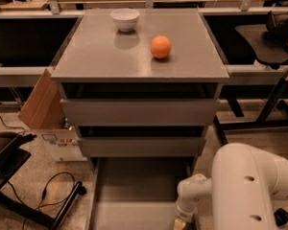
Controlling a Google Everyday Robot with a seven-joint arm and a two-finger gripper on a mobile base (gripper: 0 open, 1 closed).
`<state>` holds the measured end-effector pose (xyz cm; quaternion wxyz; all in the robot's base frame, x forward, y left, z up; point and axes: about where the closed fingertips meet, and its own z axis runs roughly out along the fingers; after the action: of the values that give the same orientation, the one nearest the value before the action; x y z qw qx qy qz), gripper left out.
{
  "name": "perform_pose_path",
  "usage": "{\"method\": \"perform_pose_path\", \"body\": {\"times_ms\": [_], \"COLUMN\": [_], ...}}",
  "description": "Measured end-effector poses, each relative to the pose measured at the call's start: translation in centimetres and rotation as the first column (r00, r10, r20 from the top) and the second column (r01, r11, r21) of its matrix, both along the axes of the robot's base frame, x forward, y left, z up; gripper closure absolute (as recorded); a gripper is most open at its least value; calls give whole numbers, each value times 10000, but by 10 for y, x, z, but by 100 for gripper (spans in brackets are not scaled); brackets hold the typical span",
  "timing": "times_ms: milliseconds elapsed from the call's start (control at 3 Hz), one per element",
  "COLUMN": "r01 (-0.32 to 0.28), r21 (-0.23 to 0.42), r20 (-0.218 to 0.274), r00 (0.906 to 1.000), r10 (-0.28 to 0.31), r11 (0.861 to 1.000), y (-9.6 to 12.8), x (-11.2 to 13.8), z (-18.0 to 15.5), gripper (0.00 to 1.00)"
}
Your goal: Open bottom drawer
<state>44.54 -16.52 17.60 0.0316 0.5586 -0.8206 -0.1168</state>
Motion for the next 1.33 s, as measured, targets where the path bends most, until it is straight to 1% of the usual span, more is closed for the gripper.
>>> {"method": "perform_pose_path", "body": {"times_ms": [333, 667, 1000, 1333], "r01": [-653, -873, -535, -579], "r21": [-156, -97, 633, 1364], "r20": [712, 1377, 2034, 3248], "r00": [9953, 9866, 9783, 9457], "r10": [662, 878, 396, 105], "r11": [9977, 9961, 9966, 9890], "y": [12, 21, 31, 33], "x": [0, -18, -66, -112], "z": [70, 135, 203, 294], "gripper": [65, 87, 100, 100]}}
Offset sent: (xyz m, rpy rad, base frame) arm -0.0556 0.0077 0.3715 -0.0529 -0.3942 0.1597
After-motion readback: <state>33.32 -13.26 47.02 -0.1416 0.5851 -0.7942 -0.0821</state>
